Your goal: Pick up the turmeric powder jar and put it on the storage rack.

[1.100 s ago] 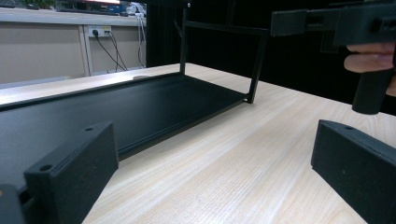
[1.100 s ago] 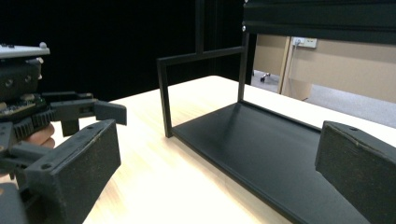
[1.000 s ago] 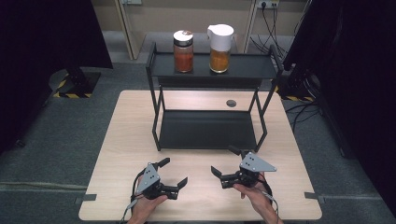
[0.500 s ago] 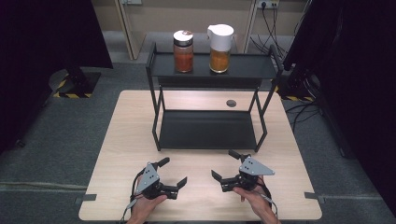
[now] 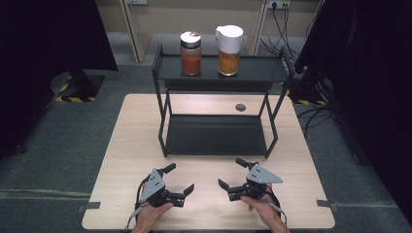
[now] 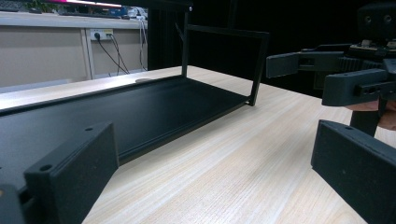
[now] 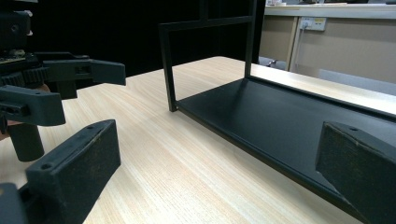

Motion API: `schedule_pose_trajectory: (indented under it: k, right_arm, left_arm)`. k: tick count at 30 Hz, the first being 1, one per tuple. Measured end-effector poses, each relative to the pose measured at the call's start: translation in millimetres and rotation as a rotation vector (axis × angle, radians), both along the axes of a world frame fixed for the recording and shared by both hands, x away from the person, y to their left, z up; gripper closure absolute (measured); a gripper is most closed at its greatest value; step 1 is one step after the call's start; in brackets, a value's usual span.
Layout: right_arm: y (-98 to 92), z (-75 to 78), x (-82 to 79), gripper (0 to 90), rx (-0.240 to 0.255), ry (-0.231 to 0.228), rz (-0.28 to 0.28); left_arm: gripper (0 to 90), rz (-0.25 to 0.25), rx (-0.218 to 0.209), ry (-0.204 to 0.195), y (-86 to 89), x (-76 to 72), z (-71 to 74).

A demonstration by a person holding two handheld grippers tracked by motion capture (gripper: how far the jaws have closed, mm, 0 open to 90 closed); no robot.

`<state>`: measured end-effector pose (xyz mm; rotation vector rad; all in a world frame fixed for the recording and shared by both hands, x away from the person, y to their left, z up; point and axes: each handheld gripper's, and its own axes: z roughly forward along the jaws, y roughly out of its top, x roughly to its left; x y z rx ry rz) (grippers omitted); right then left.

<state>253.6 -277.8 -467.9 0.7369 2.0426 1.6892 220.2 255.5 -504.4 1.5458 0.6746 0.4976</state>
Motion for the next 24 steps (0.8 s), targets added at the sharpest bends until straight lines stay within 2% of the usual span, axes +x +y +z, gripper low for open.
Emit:
schedule_pose_trajectory:
  k: [24]
  right_arm:
    - [-0.6, -0.8, 0.5, 0.5, -0.003, 0.0, -0.004]
  left_arm:
    - [0.3, -0.001, 0.001, 0.002, -0.1, 0.5, -0.1]
